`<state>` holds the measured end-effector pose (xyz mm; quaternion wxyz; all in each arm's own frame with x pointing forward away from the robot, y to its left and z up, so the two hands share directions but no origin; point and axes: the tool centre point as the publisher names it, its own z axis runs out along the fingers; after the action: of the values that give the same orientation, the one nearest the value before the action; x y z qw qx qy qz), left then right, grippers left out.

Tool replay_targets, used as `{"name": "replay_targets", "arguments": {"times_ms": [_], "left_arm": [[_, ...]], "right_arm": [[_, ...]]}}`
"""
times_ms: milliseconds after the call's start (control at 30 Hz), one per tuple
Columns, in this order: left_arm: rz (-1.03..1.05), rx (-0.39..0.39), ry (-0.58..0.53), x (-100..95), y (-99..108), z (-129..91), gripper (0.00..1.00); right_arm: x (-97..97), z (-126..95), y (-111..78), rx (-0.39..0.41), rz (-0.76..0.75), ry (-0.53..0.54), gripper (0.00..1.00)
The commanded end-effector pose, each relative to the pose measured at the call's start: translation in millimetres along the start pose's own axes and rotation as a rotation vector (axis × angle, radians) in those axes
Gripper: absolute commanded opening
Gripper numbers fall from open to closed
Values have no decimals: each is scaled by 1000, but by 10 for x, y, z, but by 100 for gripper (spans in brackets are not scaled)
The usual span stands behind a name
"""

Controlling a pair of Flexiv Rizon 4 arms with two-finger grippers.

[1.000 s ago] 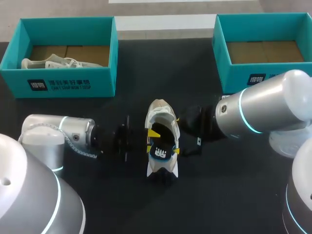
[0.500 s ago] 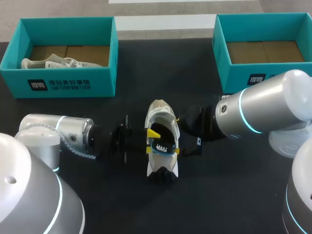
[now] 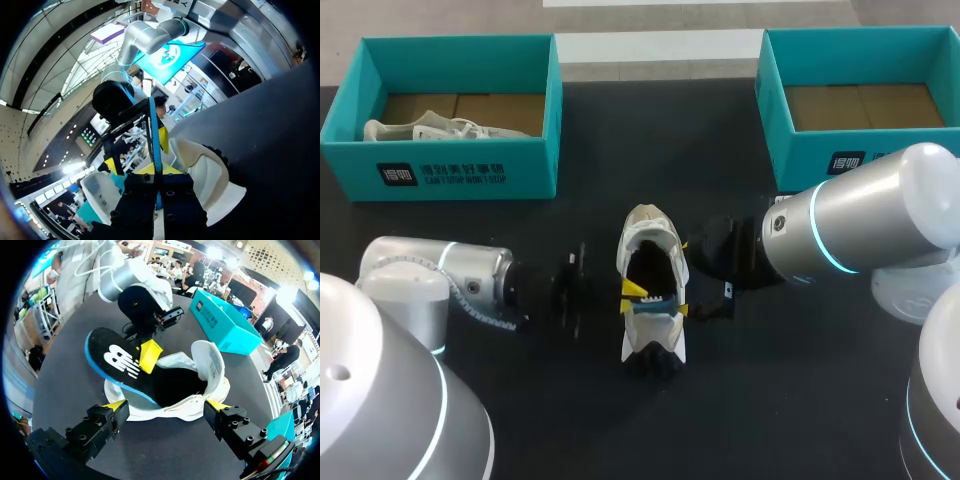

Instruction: Take the shoe out of the shoebox, open the shoe tongue, remove and reinsert the insole, then place the shoe into the shoebox

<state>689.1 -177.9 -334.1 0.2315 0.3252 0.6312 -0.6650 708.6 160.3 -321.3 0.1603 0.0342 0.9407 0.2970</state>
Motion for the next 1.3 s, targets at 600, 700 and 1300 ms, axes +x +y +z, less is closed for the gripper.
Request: {"name": "replay_targets", "arguments": {"times_ms": [600, 700, 1300], "left_arm": [[68, 24, -37, -153, -138, -24, 21], [77, 29, -37, -145, -197, -15, 21], [120, 14, 28, 3, -57, 133, 0]], "right_arm": [[27, 11, -2, 0, 1, -7, 100], [27, 11, -2, 0, 1, -7, 100], [27, 11, -2, 0, 1, -7, 100]]}}
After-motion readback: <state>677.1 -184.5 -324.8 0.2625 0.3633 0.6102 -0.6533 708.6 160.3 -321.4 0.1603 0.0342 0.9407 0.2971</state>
